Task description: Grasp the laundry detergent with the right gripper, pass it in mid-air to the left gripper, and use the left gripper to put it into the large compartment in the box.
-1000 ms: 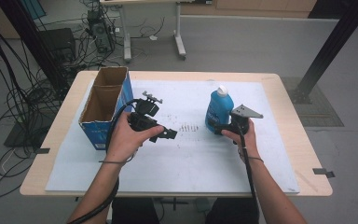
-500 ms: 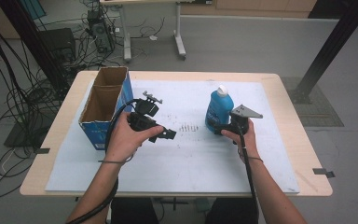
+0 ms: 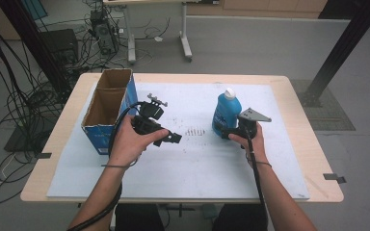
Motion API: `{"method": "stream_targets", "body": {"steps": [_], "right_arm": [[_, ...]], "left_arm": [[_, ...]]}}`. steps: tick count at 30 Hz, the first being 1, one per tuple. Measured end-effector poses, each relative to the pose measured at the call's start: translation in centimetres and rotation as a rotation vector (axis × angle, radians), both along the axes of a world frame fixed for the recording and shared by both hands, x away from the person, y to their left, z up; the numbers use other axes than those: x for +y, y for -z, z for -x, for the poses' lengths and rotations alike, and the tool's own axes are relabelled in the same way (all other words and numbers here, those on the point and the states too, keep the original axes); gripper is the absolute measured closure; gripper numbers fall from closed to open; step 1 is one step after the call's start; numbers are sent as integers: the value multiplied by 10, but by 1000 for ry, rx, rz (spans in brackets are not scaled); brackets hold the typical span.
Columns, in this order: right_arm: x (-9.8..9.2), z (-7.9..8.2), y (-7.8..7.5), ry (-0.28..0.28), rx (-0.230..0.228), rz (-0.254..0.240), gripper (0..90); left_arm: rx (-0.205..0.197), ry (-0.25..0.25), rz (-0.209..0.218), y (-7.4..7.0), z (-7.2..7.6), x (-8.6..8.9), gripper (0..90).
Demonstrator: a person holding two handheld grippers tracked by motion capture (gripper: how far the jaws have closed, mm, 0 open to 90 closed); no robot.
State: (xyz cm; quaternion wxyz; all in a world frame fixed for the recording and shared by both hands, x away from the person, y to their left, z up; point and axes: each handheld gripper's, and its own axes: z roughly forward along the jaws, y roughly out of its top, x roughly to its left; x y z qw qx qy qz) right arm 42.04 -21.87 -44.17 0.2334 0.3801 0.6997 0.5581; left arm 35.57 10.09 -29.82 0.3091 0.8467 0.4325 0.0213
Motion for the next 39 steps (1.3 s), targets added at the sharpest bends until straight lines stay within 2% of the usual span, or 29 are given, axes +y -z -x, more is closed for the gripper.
{"method": "stream_targets", "body": {"steps": [11, 19, 22, 26, 33, 36, 39], "right_arm": [[1, 0, 1, 2, -3, 14, 61], [2, 0, 0, -7, -7, 16, 117], [2, -1, 0, -15, -11, 21, 152], [2, -1, 1, -18, -9, 23, 172], [3, -1, 1, -23, -11, 25, 225], [3, -2, 1, -23, -14, 27, 247], [3, -2, 1, -24, -16, 28, 261]], "left_arm": [[-2, 2, 2, -1, 1, 1, 97], [-2, 5, -3, -2, 2, 0, 99], [-2, 2, -33, -1, 2, 0, 98], [3, 3, -48, 0, 2, 0, 98], [32, 13, -81, 1, 1, -1, 97], [46, 13, -118, 1, 1, -3, 97], [55, 19, -133, 2, 0, -4, 97]]}}
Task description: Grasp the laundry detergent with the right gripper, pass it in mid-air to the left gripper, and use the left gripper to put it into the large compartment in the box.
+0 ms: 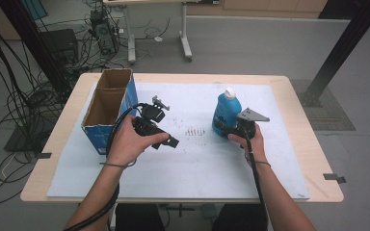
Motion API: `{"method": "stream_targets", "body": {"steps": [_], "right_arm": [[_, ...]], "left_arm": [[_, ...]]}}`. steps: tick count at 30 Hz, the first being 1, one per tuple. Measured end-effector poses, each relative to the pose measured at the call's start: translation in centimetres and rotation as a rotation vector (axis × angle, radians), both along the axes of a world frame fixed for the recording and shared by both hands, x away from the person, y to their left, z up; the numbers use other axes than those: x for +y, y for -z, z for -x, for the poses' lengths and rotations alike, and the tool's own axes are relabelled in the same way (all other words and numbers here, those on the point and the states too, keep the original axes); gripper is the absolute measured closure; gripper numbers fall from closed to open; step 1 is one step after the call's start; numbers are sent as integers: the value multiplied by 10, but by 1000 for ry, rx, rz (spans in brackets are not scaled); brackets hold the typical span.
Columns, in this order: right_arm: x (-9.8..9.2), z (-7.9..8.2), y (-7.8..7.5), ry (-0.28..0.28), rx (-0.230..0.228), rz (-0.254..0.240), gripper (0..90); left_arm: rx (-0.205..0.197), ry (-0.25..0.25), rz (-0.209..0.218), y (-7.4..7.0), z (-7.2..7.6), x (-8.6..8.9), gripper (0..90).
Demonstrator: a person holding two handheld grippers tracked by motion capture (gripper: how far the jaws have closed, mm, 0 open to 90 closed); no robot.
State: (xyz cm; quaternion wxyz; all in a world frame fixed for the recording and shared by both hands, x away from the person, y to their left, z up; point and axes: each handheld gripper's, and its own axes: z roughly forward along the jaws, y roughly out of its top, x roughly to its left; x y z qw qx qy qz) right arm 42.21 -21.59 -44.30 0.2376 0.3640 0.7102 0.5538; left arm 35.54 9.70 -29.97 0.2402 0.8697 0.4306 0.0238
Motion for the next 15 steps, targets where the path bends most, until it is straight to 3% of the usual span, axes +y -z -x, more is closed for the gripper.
{"method": "stream_targets", "body": {"steps": [15], "right_arm": [[-1, 0, 1, 9, -11, -5, 379]], "left_arm": [[19, 8, -54, -3, -1, -6, 97]]}}
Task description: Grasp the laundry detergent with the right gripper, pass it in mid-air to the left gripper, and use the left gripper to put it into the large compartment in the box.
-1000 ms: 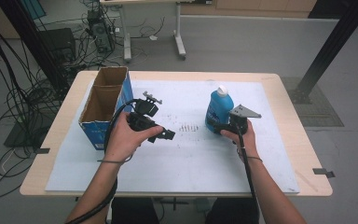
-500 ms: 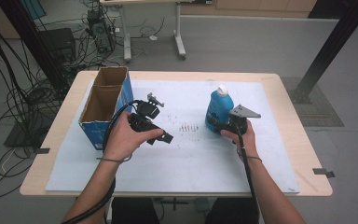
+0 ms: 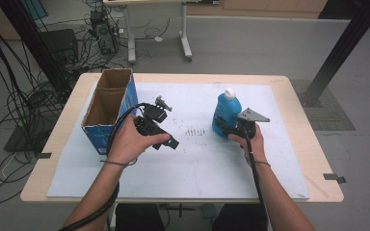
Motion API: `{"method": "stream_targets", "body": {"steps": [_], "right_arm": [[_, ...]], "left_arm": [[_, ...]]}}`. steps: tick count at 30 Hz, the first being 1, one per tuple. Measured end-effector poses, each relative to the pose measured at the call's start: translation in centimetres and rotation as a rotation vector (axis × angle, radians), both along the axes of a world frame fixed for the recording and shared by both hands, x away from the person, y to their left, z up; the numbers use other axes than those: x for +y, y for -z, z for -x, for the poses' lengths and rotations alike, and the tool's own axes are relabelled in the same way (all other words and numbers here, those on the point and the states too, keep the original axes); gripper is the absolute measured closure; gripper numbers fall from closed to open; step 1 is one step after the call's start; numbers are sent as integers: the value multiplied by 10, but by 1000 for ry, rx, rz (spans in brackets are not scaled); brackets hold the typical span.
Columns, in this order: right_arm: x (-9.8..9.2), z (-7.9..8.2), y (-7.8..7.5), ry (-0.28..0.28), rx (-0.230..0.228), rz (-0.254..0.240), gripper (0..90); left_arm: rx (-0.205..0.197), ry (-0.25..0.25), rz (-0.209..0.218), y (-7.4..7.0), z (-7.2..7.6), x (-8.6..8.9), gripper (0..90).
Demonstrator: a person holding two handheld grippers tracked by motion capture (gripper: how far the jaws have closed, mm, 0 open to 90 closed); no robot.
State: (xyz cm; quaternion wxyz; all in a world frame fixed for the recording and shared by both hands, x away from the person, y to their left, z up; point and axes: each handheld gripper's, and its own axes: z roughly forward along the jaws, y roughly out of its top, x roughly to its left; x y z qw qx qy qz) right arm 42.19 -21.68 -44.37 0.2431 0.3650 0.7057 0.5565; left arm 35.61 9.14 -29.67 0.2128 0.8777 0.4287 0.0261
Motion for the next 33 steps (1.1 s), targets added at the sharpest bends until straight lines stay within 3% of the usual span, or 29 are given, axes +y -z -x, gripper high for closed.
{"method": "stream_targets", "body": {"steps": [10, 33], "right_arm": [[0, 0, -1, 2, -13, 23, 415], [0, 1, 0, 5, -18, 18, 419]], "left_arm": [[-1, -11, -26, -1, 0, -1, 97], [-1, 1, -26, -1, 0, -4, 97]]}}
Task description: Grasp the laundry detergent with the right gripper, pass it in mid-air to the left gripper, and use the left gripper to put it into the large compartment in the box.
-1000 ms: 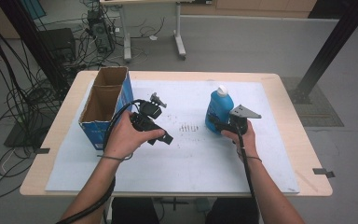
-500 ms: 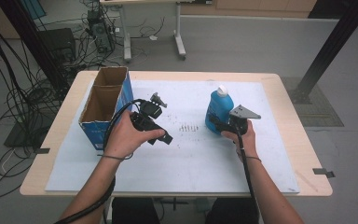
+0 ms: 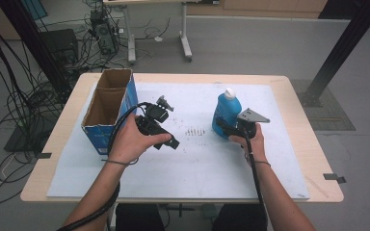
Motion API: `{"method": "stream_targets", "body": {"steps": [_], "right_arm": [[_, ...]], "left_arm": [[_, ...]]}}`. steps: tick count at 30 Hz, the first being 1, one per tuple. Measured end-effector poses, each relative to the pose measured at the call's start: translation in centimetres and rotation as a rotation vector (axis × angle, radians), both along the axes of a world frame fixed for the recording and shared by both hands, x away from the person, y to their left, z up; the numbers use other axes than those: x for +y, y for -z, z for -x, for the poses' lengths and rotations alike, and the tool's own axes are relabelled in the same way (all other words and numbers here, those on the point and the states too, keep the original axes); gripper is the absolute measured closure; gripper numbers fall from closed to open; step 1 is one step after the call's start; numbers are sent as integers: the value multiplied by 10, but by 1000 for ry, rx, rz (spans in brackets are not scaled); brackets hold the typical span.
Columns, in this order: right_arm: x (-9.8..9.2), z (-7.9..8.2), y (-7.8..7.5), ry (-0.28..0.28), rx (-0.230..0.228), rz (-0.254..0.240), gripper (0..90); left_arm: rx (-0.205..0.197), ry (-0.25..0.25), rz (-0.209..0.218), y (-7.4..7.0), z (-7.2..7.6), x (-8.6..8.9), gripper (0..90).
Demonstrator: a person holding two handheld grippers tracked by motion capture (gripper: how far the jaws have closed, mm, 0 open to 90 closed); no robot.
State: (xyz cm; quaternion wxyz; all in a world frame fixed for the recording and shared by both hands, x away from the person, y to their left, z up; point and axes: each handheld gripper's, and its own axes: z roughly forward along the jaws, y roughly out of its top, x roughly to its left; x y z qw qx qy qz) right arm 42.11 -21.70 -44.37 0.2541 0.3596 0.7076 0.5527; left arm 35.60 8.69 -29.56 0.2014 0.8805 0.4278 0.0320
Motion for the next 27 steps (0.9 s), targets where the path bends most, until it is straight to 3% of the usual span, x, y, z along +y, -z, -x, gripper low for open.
{"method": "stream_targets", "body": {"steps": [27], "right_arm": [[0, 0, 0, -1, 4, -1, 423]], "left_arm": [[-1, 2, 11, 0, 2, -2, 97]]}}
